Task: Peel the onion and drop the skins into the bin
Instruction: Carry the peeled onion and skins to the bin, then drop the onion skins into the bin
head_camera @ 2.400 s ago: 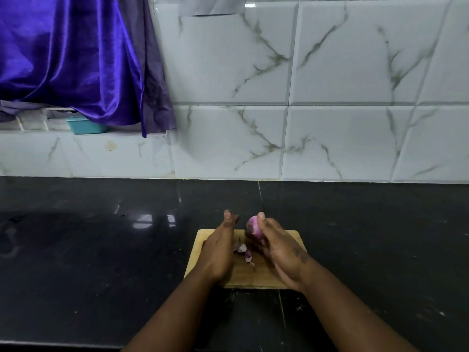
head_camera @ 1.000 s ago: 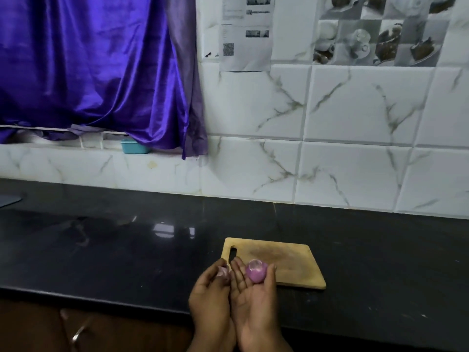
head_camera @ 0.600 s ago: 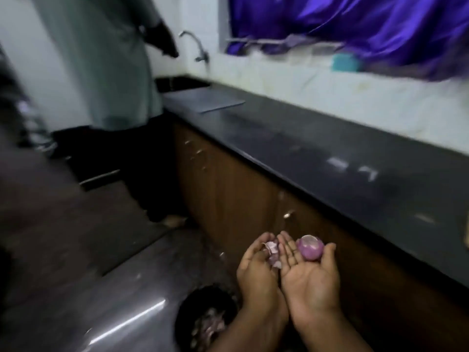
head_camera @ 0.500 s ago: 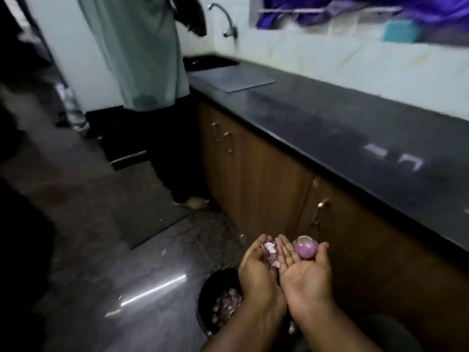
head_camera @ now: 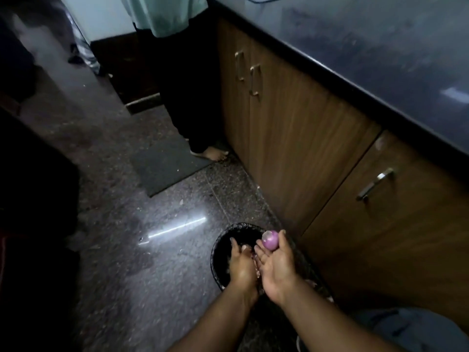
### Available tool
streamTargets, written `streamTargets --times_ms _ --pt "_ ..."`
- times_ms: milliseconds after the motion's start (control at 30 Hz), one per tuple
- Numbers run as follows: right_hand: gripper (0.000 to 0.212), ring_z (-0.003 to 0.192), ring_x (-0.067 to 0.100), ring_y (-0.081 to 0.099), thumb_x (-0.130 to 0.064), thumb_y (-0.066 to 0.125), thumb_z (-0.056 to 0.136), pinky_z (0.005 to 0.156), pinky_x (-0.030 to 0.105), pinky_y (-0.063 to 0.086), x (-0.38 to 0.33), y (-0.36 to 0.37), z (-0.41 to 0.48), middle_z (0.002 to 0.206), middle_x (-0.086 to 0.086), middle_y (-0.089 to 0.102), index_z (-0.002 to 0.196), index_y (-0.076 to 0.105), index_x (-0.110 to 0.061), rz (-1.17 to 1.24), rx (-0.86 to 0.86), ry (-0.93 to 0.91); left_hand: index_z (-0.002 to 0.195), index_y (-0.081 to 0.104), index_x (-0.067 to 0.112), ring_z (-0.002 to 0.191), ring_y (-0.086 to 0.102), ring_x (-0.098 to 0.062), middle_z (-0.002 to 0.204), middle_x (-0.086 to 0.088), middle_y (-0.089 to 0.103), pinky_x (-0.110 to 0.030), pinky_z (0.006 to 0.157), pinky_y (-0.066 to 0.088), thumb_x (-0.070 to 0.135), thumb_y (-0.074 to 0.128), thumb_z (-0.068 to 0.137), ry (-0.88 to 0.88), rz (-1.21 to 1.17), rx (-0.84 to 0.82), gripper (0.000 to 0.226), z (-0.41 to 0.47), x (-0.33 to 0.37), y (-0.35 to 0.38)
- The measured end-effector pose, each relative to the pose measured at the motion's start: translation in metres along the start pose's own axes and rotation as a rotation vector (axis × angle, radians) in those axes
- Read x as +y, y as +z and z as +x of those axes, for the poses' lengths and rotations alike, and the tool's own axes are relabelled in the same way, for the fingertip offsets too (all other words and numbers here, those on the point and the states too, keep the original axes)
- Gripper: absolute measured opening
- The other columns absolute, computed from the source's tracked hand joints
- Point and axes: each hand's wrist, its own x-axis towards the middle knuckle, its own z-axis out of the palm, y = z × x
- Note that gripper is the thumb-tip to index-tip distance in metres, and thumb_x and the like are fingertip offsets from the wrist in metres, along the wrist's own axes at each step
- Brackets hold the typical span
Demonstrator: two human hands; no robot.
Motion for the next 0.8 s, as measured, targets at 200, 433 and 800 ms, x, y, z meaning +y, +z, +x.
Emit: streamTargets --times_ms 200,433,800 --pt "0.063 0.135 0.03 0.05 -0.058 0.029 0.104 0.126 0.043 0.027 0.003 -0.017 0.022 0.12 0.015 0.068 0.105 0.066 -0.008 -0.057 0.011 -0.034 0.099 0.075 0.01 0.096 0.073 -0.038 0.104 -0.026 0.078 -0.036 0.079 0.057 -0.002 0.058 0.105 0.234 0.188 0.103 0.021 0.012 -0.003 -0.012" --pt "0.025 0.062 0.013 0.074 -0.025 0.051 0.107 0.051 0.022 0.055 -0.024 -0.024 -0.014 0.076 0.004 0.077 0.103 0.07 -0.009 -0.179 0.075 -0.234 0.118 0.074 0.011 0.095 0.079 -0.003 0.106 0.0 0.083 -0.013 0.079 0.06 0.001 0.063 0.104 0.526 0.494 -0.286 0.021 -0.034 0.013 -0.005" --pt "0.012 0.081 0.008 0.074 -0.016 0.065 0.1 0.072 0.025 0.061 -0.084 -0.132 -0.161 0.089 -0.003 0.081 0.104 0.076 -0.018 -0.274 0.1 -0.747 0.098 0.076 0.02 0.075 0.081 0.001 0.081 0.015 0.086 -0.01 0.072 0.063 -0.027 0.08 0.073 0.767 0.762 -0.872 0.054 -0.165 -0.012 0.071"
